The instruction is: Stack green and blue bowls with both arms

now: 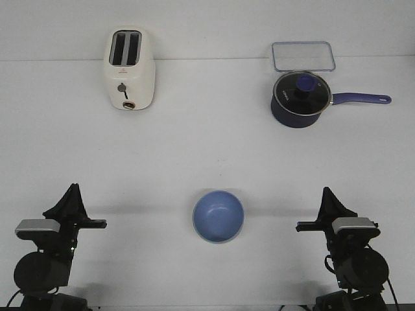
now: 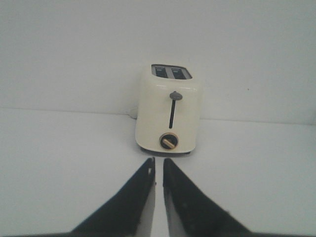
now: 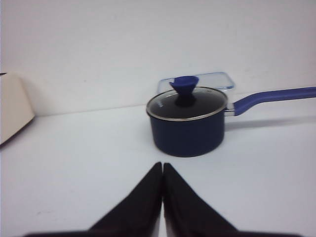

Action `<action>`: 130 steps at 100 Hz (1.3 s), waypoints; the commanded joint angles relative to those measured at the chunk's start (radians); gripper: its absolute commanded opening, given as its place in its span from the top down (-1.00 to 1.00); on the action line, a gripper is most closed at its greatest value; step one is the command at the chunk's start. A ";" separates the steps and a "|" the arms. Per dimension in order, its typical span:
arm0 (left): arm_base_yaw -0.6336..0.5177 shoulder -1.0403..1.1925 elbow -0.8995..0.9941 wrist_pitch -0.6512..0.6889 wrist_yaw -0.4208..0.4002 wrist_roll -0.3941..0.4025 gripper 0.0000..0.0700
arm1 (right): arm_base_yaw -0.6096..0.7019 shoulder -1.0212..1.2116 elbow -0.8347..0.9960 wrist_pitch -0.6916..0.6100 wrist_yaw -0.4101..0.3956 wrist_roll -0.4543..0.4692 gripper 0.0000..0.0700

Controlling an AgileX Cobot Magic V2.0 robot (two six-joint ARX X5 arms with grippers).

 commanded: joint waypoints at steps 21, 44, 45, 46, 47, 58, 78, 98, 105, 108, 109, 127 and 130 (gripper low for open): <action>0.000 -0.073 0.011 0.009 0.002 0.019 0.96 | 0.002 -0.004 -0.002 0.011 0.002 -0.013 1.00; 0.000 -0.076 0.011 0.009 0.002 0.019 0.96 | 0.002 -0.004 -0.002 0.011 0.002 -0.013 1.00; 0.000 -0.076 0.011 0.009 0.002 0.019 0.96 | 0.002 -0.004 -0.002 0.011 0.002 -0.013 1.00; 0.000 -0.076 0.011 0.009 0.002 0.019 0.96 | 0.002 -0.004 -0.002 0.011 0.002 -0.013 1.00; 0.000 -0.076 0.011 0.009 0.002 0.019 0.96 | 0.002 -0.004 -0.002 0.011 0.002 -0.013 1.00; 0.000 -0.076 0.011 0.009 0.002 0.019 0.96 | 0.002 -0.004 -0.002 0.011 0.002 -0.013 1.00; 0.001 -0.077 0.010 0.006 0.002 0.035 0.96 | 0.002 -0.004 -0.002 0.011 0.002 -0.013 1.00; 0.080 -0.149 -0.092 0.009 0.068 0.030 0.96 | 0.002 -0.004 -0.002 0.011 0.002 -0.013 1.00; 0.126 -0.182 -0.148 0.008 0.125 0.030 0.96 | 0.002 -0.004 -0.002 0.011 0.002 -0.013 1.00; 0.143 -0.195 -0.169 0.008 0.145 0.029 0.96 | 0.002 -0.004 -0.002 0.011 0.002 -0.013 1.00; 0.149 -0.198 -0.176 0.008 0.151 0.028 0.96 | 0.002 -0.004 -0.002 0.011 0.002 -0.013 1.00; 0.213 -0.246 -0.262 0.017 0.200 0.021 0.96 | 0.002 -0.004 -0.002 0.011 0.002 -0.013 1.00; 0.219 -0.246 -0.274 0.017 0.200 0.021 0.96 | 0.002 -0.004 -0.002 0.011 0.002 -0.013 1.00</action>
